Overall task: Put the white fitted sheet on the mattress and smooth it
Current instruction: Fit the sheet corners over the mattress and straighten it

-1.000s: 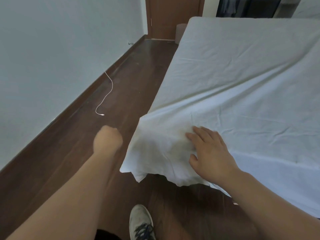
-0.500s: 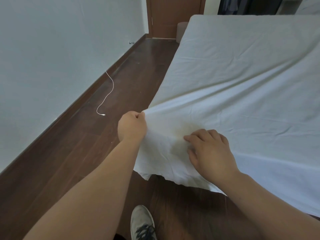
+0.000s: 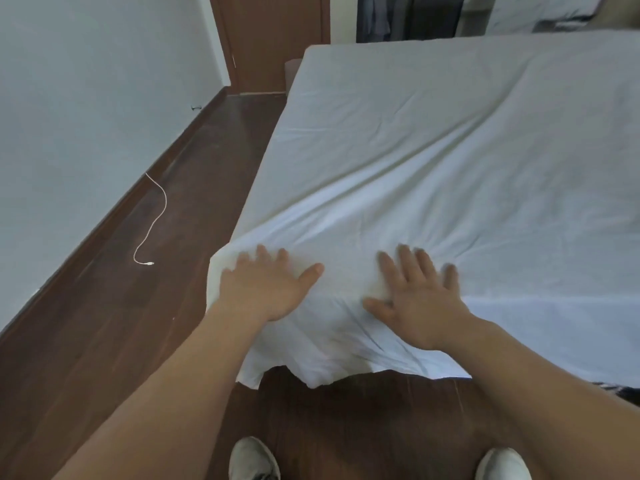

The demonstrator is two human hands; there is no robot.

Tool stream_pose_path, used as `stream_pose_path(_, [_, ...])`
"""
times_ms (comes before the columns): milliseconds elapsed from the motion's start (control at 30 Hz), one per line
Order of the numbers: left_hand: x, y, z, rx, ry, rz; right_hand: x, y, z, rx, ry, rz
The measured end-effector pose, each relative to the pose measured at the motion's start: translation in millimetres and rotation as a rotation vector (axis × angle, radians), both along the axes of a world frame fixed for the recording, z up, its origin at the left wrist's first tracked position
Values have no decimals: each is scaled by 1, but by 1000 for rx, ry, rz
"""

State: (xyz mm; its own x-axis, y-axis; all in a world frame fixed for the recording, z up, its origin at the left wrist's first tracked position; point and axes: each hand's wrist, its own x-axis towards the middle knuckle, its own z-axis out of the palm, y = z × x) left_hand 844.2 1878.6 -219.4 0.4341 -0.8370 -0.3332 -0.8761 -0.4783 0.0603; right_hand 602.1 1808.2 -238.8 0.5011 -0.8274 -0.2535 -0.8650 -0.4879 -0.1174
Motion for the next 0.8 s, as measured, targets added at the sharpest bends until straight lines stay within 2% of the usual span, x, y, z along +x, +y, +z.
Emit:
stream_pose_path(67, [-20,-7,22,-44,-72,43,-15,3,14,116,-171,30])
stream_pose_path(100, [-33,-11,28,-115,-113,-24,-22,2,23,130,-299,-25])
stream_pose_path(167, [-64,-18,31,-354,-91,-293,-44,-11,35,-57,-439,-218])
stream_pose_path(200, [-79,-22,29,-433,-36,-401,-60,-19,35,-189,-409,-323])
stream_pose_path(233, [-90,-26,24,-436,20,-460,-76,-26,29,-261,-338,-409])
stream_pose_path(267, [-99,-29,16,-350,64,-477,-95,-28,23,-248,-253,-470])
stream_pose_path(300, [-105,-29,7,-185,70,-453,-110,-28,14,-180,-153,-468])
stream_pose_path(367, [-119,-31,-1,107,-33,-421,-138,-18,2,-19,-3,-358])
stream_pose_path(433, [-134,-32,21,211,-80,-377,-150,-8,7,74,-78,-261])
stream_pose_path(500, [-161,-38,49,178,-72,-425,-169,4,30,99,-327,-354])
stream_pose_path(567, [-186,-43,65,116,-111,-522,-195,17,50,-2,-493,-460])
stream_pose_path(667, [-225,-45,73,8,-114,-628,-235,37,67,-149,-515,-554])
stream_pose_path(800, [-302,-33,100,-231,108,-846,-306,71,98,-306,-402,-730])
